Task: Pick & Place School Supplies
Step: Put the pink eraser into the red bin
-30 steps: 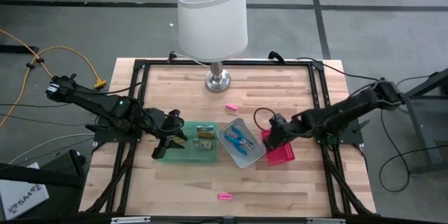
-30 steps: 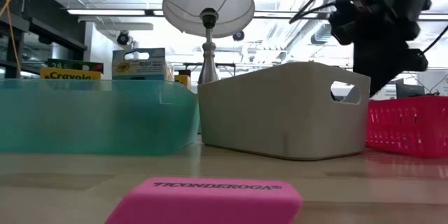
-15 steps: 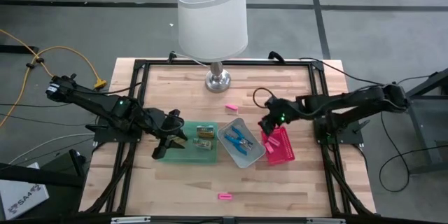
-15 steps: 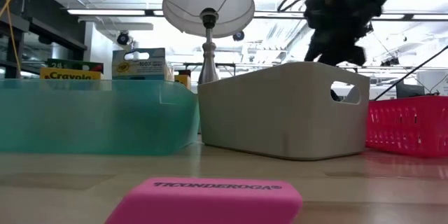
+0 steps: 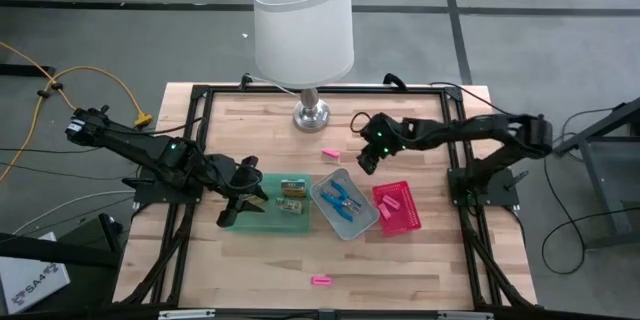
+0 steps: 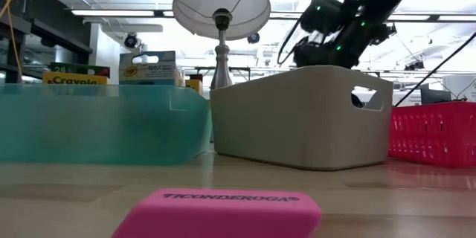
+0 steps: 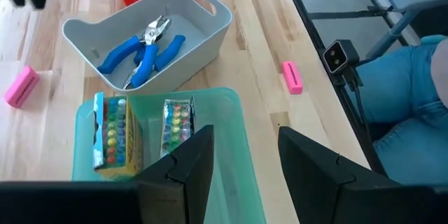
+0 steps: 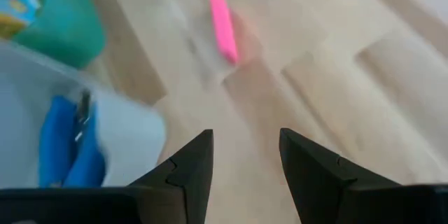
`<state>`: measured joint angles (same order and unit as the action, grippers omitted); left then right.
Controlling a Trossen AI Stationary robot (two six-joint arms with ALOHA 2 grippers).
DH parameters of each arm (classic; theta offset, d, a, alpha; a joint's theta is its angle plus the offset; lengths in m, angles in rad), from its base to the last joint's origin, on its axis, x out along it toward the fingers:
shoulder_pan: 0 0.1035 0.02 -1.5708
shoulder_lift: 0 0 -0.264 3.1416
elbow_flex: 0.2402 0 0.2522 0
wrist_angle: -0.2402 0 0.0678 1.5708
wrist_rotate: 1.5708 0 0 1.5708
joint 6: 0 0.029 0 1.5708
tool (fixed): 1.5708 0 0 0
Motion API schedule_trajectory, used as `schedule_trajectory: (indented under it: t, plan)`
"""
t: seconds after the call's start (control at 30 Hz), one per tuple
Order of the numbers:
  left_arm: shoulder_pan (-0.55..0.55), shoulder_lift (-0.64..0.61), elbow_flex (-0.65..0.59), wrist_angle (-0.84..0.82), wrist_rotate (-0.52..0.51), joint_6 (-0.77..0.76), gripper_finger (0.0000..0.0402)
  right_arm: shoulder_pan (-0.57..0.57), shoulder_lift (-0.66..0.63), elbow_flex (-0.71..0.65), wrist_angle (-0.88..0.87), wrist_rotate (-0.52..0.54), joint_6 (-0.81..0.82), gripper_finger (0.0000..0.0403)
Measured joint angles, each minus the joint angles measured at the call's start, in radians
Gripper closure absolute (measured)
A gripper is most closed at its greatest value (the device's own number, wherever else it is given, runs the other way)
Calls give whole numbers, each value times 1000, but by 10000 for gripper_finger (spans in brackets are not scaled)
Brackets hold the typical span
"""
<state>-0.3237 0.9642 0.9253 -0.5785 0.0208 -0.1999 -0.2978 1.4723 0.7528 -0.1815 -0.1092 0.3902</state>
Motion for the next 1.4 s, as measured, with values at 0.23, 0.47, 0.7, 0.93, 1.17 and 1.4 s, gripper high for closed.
schedule_trajectory:
  t: [0.23,0.47,0.7,0.93,1.17,1.4]
  plan:
    - [0,0,0,0,-44,13,245,-40,64,0,126,1,-109,248]
    - [0,0,0,0,-62,20,245,-38,151,11,194,-3,-162,248]
    - [1,0,0,0,-63,19,245,-38,253,119,186,0,-210,248]
    - [1,0,0,0,-63,11,245,-38,288,180,145,5,-247,248]
    - [1,0,0,0,-63,10,245,-34,291,182,144,2,-275,248]
    - [1,0,0,-1,-64,9,245,-25,303,183,152,2,-290,248]
